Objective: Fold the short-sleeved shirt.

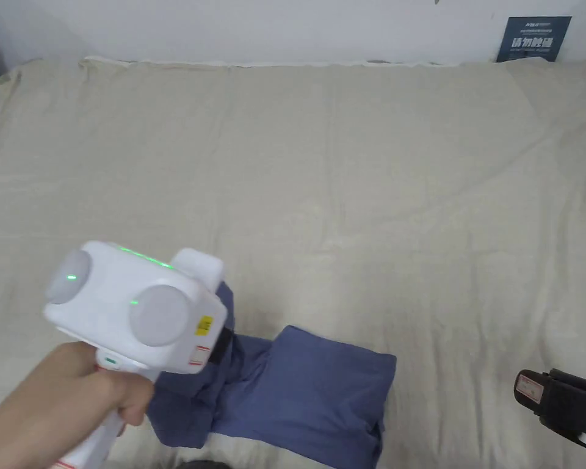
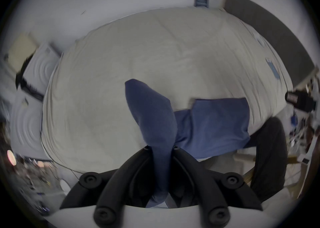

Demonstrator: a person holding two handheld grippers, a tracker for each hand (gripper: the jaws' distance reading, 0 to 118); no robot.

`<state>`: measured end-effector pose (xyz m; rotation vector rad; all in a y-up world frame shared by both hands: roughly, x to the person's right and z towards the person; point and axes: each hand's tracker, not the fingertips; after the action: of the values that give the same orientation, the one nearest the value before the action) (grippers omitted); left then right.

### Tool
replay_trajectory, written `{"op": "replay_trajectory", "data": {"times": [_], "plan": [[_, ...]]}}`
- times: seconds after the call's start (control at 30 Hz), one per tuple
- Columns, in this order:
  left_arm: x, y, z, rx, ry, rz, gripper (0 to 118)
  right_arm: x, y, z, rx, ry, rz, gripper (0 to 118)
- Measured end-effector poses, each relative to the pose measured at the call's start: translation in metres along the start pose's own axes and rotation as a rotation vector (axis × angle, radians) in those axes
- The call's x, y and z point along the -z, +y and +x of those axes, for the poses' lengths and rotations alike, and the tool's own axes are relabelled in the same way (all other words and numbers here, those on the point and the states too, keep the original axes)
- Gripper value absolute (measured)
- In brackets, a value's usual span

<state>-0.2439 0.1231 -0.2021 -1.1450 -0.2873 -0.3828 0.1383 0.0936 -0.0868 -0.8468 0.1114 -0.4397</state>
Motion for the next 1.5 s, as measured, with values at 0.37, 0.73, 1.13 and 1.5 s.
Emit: {"op": "replay_trajectory", "data": {"times": [0.37,0.73,1.13,1.5], "plan": [[0.09,0.025,0.198,0.231,-0.137,-0.07,112,-0.003,-0.008,0.03,0.097,0.006,0.005,0],[0.019,-0.021,0.074,-0.222,-0.002,0.067,0,-0.007,-0.016,0.042,0.143,0.029,-0.006,0],[0.122,-0.02,0.226,0.304,0.555,-0.036,0,-0.03,-0.028,0.043,0.213,0.031,0.029,0],[0.068,0.039,0.197,0.084,-0.217,0.18,0,-0.031,-0.038,0.036,0.161,-0.057,0.013,0]]}}
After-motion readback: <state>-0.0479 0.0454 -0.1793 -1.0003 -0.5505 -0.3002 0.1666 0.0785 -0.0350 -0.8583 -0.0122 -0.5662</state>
